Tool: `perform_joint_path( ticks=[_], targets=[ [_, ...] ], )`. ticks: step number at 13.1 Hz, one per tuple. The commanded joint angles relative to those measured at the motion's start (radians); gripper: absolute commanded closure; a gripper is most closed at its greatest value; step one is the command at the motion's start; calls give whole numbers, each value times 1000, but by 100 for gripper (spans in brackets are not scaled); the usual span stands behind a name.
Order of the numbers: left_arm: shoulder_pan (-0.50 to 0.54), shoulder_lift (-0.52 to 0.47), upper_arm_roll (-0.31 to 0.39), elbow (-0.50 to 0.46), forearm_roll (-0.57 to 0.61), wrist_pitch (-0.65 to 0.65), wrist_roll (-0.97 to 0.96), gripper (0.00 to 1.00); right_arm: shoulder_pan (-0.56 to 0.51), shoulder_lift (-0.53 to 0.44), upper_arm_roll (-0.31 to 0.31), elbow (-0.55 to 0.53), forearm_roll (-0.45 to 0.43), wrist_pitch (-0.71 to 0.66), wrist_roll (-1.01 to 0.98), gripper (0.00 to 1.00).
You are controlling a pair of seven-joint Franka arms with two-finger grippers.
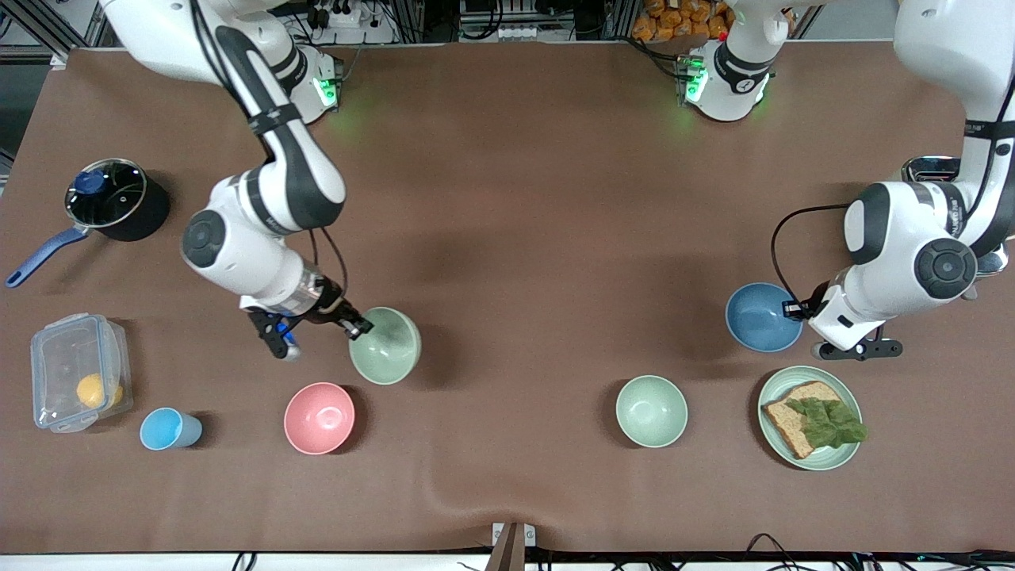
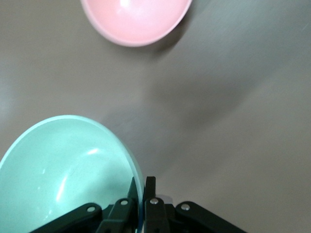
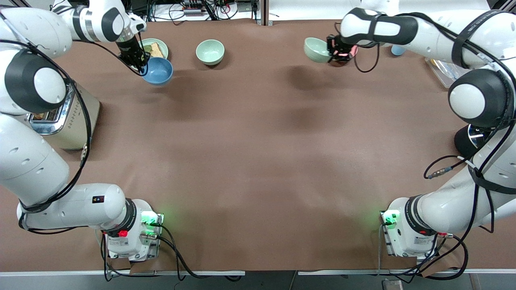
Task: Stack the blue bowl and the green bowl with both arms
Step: 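Slide the green bowl toward the table middle with the right gripper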
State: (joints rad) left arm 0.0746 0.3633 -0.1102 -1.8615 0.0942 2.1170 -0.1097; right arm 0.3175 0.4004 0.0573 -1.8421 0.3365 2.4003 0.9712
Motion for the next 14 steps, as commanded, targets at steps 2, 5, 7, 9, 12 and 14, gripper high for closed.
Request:
perform_joint_path(
  ticks=[2, 5, 7, 9, 12, 14],
  targets=[
    [2, -40, -25, 18, 13, -46, -2, 100, 130, 98, -16, 113, 1, 69, 182, 100],
    [2, -41, -46, 48, 6, -84, -14, 100, 213, 178, -20, 197, -92, 97, 338, 100],
    [4, -41, -65, 62, -20, -101, -21, 100, 233, 228, -17, 237, -204, 105, 443, 100],
    [4, -41, -65, 67, -65, -103, -19, 100, 254, 280, -17, 285, -261, 105, 516, 100],
    [4, -40, -75, 65, -93, -103, -19, 100, 291, 320, -20, 299, -267, 152, 553, 100],
    [2, -40, -75, 65, -111, -103, -21, 100, 360, 348, -72, 304, -269, 189, 590, 100]
  ],
)
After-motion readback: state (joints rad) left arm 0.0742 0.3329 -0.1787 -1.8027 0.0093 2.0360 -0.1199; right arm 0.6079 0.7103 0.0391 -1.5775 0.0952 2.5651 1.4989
